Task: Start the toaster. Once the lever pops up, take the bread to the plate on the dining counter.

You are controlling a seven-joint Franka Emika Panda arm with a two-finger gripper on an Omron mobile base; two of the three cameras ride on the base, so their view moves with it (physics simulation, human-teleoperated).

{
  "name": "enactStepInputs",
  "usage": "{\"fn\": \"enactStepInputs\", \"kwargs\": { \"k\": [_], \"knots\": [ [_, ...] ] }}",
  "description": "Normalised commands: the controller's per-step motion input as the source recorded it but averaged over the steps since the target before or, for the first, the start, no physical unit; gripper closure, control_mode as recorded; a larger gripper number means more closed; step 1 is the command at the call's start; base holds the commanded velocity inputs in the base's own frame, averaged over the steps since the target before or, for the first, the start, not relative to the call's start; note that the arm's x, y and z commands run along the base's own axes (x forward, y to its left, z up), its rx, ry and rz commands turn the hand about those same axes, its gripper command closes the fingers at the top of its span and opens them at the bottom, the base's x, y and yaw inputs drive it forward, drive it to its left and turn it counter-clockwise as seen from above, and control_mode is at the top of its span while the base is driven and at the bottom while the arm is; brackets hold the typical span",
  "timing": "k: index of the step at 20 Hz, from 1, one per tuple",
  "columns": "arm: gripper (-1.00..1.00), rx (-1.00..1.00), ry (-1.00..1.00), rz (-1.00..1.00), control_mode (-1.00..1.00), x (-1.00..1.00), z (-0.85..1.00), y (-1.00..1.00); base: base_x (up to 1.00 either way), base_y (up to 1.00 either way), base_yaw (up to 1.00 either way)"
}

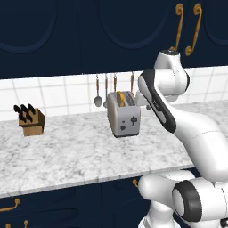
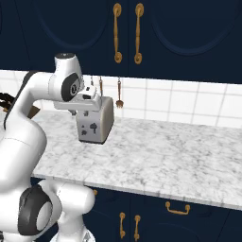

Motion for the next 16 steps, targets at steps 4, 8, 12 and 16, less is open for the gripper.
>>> {"fn": "enactStepInputs", "kwargs": {
  "k": [4,8,12,16],
  "knots": [
    [-1.0,0.0,-0.05,0.0,-1.0,0.0,-0.19,0.0,0.0,0.0,0.0],
    [-1.0,0.0,-0.13,0.0,-1.0,0.0,-0.24,-0.03,0.0,0.0,0.0],
    [-1.0,0.0,-0.13,0.0,-1.0,0.04,-0.57,-0.13,0.0,0.0,0.0],
    [-1.0,0.0,-0.27,0.0,-1.0,0.02,-0.32,-0.13,0.0,0.0,0.0]
  ]
}}
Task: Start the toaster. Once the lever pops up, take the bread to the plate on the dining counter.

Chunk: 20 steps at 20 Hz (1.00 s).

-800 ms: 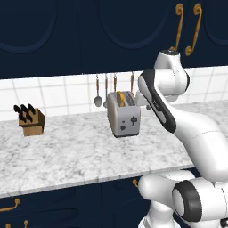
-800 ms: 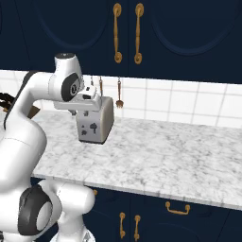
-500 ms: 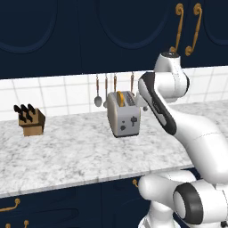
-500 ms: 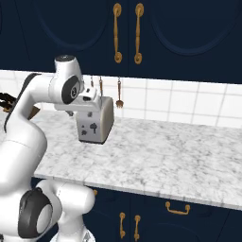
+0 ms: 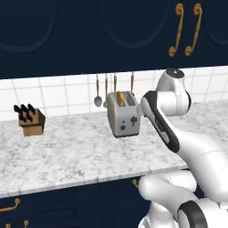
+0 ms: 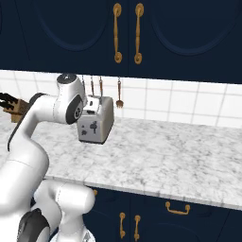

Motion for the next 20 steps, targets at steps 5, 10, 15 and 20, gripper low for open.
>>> {"fn": "enactStepInputs", "kwargs": {
  "k": [5,10,15,20],
  "knots": [
    [-1.0,0.0,-0.26,0.0,-1.0,0.27,-0.09,-0.01,0.0,0.0,0.0],
    [-1.0,0.0,-0.1,0.0,-1.0,0.67,-0.08,0.0,0.0,0.0,0.0],
    [-1.0,0.0,-0.01,0.0,-1.0,0.58,-0.03,0.0,0.0,0.0,0.0],
    [-1.0,0.0,0.0,0.0,-1.0,0.35,-0.03,0.0,0.0,0.0,0.0]
  ]
}}
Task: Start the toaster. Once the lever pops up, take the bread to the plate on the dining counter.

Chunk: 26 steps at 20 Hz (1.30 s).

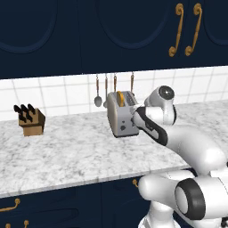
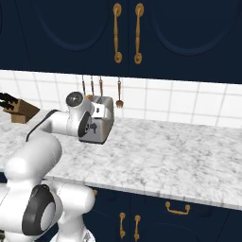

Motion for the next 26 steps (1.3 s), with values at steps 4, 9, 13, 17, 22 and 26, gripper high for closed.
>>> {"fn": "enactStepInputs", "kwargs": {
  "k": [4,9,13,17,22,26],
  "knots": [
    [-1.0,0.04,0.0,0.0,-1.0,0.38,0.0,-0.16,0.0,0.0,0.0],
    [-1.0,0.04,0.0,0.0,-1.0,0.25,-0.06,-0.25,0.0,0.0,0.0],
    [-1.0,0.0,0.0,0.0,-1.0,0.15,-0.21,-0.03,0.0,0.0,0.0],
    [-1.0,0.0,0.0,0.0,-1.0,0.18,-0.24,0.0,0.0,0.0,0.0],
    [-1.0,0.0,0.0,0.0,-1.0,0.18,-0.24,0.0,0.0,0.0,0.0],
    [-1.0,0.0,0.0,0.0,-1.0,0.04,-0.19,0.0,0.0,0.0,0.0]
  ]
}}
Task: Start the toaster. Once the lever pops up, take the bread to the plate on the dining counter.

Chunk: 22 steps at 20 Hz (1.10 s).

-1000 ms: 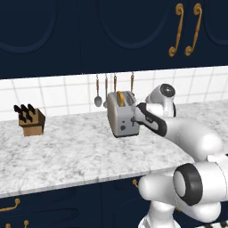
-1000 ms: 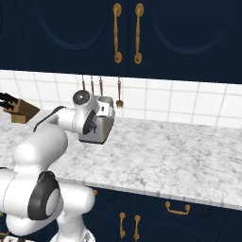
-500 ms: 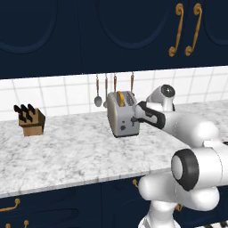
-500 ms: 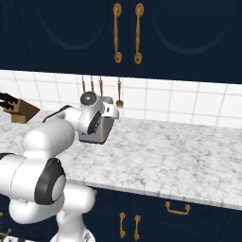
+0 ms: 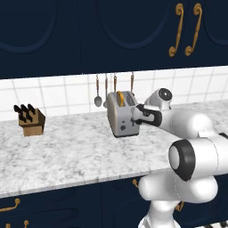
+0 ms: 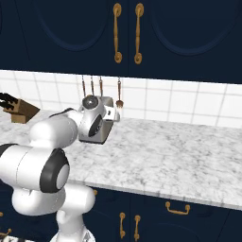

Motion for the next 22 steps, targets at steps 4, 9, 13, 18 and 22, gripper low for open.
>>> {"fn": "enactStepInputs", "kwargs": {
  "k": [4,9,13,18,22],
  "knots": [
    [-1.0,0.0,0.0,0.0,-1.0,0.0,-0.22,0.0,0.0,0.0,0.0],
    [-1.0,0.0,0.0,0.0,-1.0,0.0,-0.23,0.0,0.0,0.0,0.0],
    [-1.0,0.0,0.0,0.0,-1.0,0.0,-0.3,0.0,0.0,0.0,0.0],
    [-1.0,0.0,0.0,0.0,-1.0,0.0,-0.36,0.0,0.0,0.0,0.0],
    [-1.0,0.0,0.0,0.0,-1.0,0.0,-0.38,0.0,0.0,0.0,0.0]
  ]
}}
